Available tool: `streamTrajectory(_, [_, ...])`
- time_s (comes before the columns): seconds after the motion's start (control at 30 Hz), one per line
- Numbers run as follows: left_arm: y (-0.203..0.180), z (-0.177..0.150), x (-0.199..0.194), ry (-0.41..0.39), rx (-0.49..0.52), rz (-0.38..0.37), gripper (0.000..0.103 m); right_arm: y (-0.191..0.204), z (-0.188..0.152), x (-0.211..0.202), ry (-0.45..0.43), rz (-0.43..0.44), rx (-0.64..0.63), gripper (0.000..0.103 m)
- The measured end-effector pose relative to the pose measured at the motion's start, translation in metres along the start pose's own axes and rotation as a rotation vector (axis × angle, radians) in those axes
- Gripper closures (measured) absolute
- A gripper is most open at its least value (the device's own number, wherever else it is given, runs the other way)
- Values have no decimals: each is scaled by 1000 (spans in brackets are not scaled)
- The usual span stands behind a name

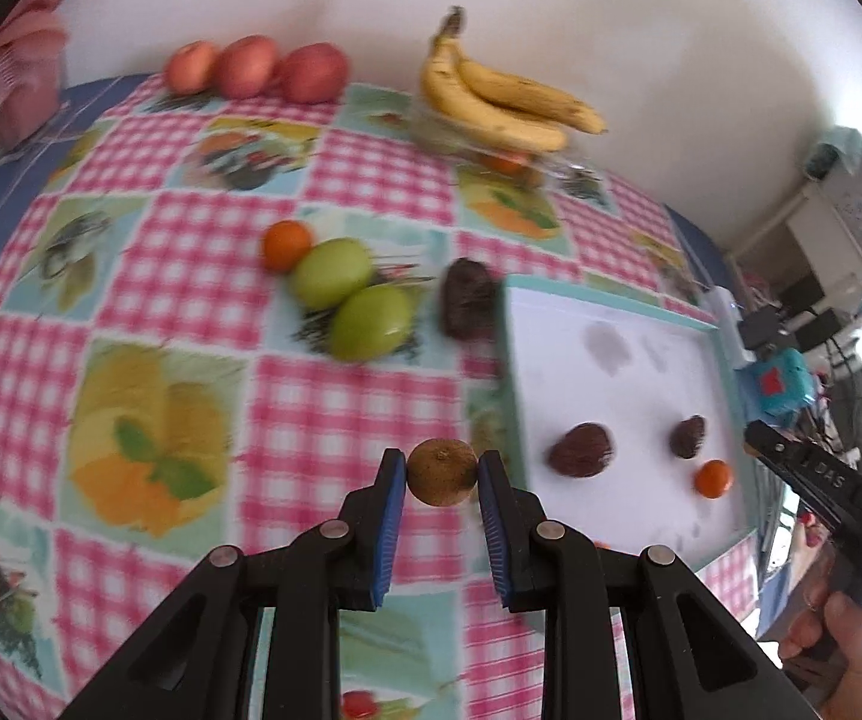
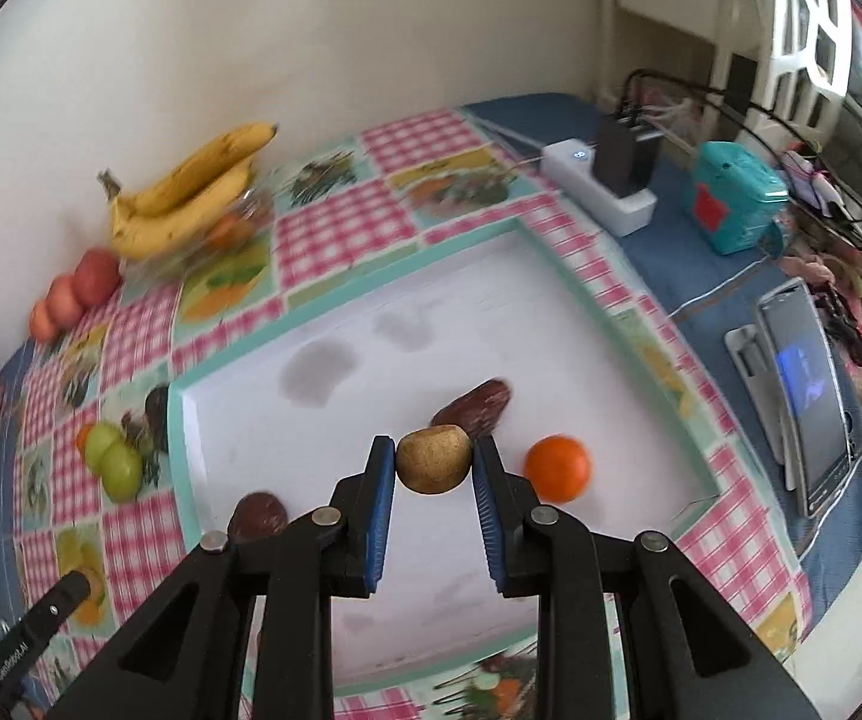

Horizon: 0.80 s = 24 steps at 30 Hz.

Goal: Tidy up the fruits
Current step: 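Carry both fruits over the white tray and open the left tool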

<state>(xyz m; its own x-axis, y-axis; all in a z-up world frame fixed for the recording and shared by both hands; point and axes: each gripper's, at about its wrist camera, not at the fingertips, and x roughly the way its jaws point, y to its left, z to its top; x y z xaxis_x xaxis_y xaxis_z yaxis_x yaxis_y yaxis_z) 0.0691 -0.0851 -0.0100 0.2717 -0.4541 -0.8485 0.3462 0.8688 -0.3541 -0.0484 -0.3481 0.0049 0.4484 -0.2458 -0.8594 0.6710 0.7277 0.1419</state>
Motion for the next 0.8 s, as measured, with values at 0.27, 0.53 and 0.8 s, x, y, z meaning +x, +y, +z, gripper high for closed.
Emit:
streamTrajectory(0.27, [-39, 19, 22, -19, 79, -51, 77, 3, 13, 16, 7, 8, -11, 76])
streamTrajectory(0.53, [-62, 38, 56, -5, 115, -59, 76, 9, 26, 42, 46, 7, -28, 76])
streamTrajectory(0.8, [-68, 48, 81, 12, 126, -46, 77, 12, 38, 64, 73, -21, -50, 76])
